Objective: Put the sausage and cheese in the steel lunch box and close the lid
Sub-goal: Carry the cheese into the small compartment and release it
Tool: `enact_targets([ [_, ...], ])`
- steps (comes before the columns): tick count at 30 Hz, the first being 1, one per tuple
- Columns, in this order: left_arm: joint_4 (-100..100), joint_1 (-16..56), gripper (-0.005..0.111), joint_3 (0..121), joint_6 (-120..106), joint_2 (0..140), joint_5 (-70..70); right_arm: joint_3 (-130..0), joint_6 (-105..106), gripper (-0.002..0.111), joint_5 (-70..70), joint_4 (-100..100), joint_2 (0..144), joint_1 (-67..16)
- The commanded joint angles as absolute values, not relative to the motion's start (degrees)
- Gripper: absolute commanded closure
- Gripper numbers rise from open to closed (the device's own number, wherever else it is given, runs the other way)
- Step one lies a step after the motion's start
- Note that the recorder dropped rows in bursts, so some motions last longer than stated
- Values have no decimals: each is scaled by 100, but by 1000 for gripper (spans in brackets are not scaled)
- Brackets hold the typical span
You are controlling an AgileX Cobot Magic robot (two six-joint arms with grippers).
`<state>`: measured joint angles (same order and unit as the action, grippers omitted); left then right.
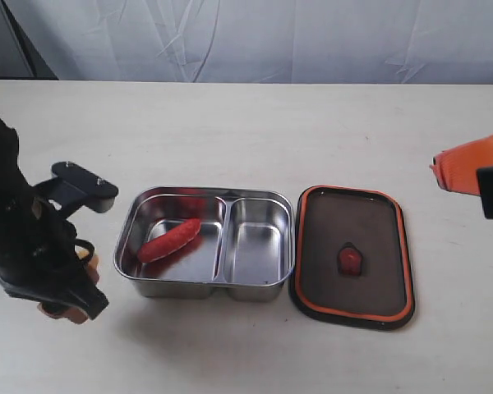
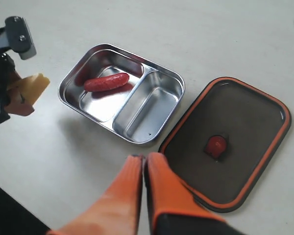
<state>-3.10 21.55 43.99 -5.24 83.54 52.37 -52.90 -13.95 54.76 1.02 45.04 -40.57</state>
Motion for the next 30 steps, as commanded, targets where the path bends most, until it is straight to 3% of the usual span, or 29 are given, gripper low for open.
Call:
enact_targets([
  [1, -916, 2178, 107, 4729, -563, 7877, 4837, -5277, -1397, 102, 5461, 100, 4468, -4066],
  [7, -3272, 2188, 107, 5338, -2452, 8038, 4111, -5277, -1397, 102, 5448, 100, 4468, -4066],
  [14, -3354, 3049, 107, 5977, -2700, 9250, 3497, -5277, -1526, 102, 5239, 100, 4468, -4066],
  [20, -3329, 3091, 106, 6215, -2573, 9938, 3261, -5277, -1625, 102, 5376, 100, 4454, -4066],
  [24, -3347, 3091, 93, 6279, -2611, 10123, 3393, -5277, -1625, 102, 5376, 100, 4454, -4066],
  [30, -3347, 3091, 56, 6302, -2611, 10159, 3491, -5277, -1651, 102, 5376, 100, 4454, -4066],
])
